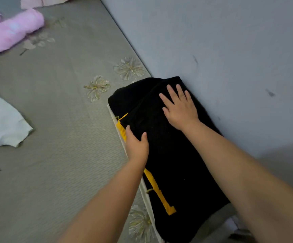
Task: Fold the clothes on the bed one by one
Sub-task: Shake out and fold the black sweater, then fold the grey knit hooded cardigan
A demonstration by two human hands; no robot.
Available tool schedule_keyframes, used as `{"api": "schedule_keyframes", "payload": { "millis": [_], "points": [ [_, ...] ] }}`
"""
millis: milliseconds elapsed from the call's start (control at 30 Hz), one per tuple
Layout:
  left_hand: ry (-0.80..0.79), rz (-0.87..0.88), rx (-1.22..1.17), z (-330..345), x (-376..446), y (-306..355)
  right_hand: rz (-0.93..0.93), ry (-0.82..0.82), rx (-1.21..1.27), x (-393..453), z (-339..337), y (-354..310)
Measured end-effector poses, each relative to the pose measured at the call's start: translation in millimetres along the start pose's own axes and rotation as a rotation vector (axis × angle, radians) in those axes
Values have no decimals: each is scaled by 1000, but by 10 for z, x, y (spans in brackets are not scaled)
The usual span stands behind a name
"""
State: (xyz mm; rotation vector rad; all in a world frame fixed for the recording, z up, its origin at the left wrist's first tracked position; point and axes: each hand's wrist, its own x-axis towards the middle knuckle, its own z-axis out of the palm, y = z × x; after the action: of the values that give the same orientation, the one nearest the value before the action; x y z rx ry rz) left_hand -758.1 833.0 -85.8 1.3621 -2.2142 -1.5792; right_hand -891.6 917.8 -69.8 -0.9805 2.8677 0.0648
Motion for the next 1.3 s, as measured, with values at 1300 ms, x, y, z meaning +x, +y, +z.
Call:
{"api": "schedule_keyframes", "payload": {
  "millis": [1300],
  "points": [
    [526, 219, 896, -3903, -1757, -524, -782, 75, 238, -1504, -1656, -3539]
  ]
}}
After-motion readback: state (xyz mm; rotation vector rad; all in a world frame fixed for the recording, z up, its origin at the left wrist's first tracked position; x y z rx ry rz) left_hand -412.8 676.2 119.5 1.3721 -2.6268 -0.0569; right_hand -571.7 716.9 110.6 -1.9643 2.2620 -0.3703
